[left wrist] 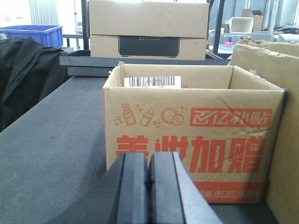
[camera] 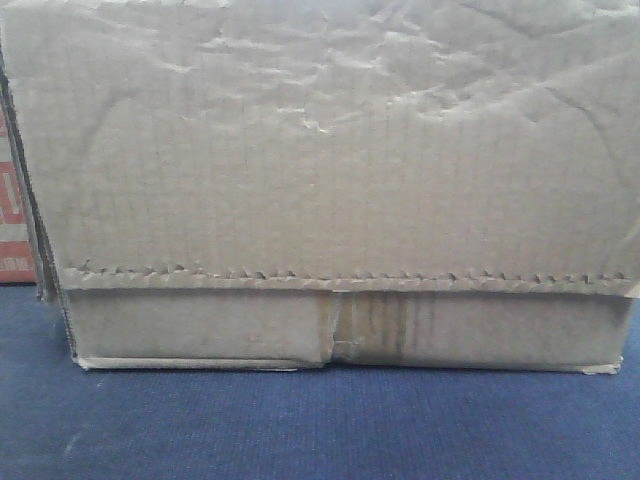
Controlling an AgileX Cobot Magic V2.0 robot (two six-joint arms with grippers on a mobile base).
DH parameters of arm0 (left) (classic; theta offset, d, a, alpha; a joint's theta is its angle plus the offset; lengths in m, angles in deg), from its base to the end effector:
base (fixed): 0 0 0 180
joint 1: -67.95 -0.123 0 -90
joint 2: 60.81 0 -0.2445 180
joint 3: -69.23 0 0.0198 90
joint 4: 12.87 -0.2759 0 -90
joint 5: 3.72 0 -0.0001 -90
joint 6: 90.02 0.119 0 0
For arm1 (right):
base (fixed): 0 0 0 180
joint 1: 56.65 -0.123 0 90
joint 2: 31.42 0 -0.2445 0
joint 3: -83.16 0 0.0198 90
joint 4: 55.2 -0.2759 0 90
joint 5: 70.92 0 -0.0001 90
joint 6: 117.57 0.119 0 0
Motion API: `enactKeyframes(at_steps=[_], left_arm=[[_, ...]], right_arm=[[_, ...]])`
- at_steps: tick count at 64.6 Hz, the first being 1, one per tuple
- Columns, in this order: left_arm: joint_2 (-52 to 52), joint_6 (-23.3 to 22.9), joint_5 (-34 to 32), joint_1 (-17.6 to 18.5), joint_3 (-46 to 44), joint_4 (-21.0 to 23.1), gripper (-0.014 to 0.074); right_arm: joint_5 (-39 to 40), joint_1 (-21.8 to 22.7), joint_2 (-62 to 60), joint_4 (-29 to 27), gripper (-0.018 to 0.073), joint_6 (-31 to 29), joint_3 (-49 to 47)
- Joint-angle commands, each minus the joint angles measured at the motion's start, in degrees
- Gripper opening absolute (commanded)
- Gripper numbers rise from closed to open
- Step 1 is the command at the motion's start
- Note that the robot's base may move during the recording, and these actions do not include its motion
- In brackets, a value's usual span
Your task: Stack two boxes on right shelf middle
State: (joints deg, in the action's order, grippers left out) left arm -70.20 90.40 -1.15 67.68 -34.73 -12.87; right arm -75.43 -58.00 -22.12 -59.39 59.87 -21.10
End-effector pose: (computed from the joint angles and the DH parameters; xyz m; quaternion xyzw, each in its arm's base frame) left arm 0.1512 0.0007 0.2087 0.0009 0.6947 0.0043 0.7193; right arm 0.1508 0.0042 0.2070 -0.0004 0.7043 0.0204 0.7097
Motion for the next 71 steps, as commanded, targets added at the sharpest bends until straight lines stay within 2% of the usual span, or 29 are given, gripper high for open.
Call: enactKeyframes(at_steps=[1,5,15,21,28,37,44,48,51,57,64,69,71], left_arm=[[0.3,0.02,-2.26,-0.04,-0.12,0.0,-0.0111],[0.3,0.02,-4.41,-0.04,-0.12,0.0,-0.0111],[0.3,0.02,-15.26,-0.04,-0.12,1.1,-0.0111],[0.3,0.02,-15.44,-0.04,-1.69,1.36,-0.0111],[0.3,0.02,-10.81,-0.04,-8.62,1.36,-0.0111],[-1.21,0.02,3.28,-0.04,-21.7,0.79,-0.0111],[-6.57,0.02,13.72,-0.04,-31.89,0.0,-0.0093],[-10.32,0.02,19.33,-0.04,-37.67,-0.69,-0.0036],[-13.43,0.02,22.96,-0.04,-40.54,-0.72,0.003],[-20.22,0.02,29.7,-0.04,-46.86,-0.72,0.0227],[-27.37,0.02,31.61,-0.04,-50.42,0.0,0.041],[-31.32,0.02,31.37,-0.04,-51.54,0.66,0.0525],[-33.06,0.02,31.26,0.07,-51.8,1.07,0.0576]], right_arm=[[3.62,0.24,-0.21,0.37,-0.0155,0.17,0.18],[4.85,0.24,-0.21,0.37,-0.0155,0.17,0.18],[11.17,0.24,-0.21,0.37,-0.0155,0.17,0.18],[11.36,0.24,-0.21,0.37,-0.0155,0.17,-1.65],[7.37,0.24,-0.21,0.37,-0.0155,0.17,-9.63],[-0.85,0.13,1.36,0.37,-0.0148,0.17,-21.09],[-5.38,0.13,6.99,0.37,-0.006,0.17,-29.25],[-7.1,0.13,10.31,0.37,0.0029,0.17,-32.96],[-8.83,0.13,13.81,0.37,0.0128,0.17,-35.49],[-12.58,0.13,20.16,0.37,0.032,0.17,-40.02],[-13.3,0.13,26.17,0.37,0.0491,0.17,-42.19],[-12.09,0.13,29.01,0.37,0.0569,0.17,-42.16],[-11.64,0.13,30.17,0.37,0.057,0.17,-42.16]])
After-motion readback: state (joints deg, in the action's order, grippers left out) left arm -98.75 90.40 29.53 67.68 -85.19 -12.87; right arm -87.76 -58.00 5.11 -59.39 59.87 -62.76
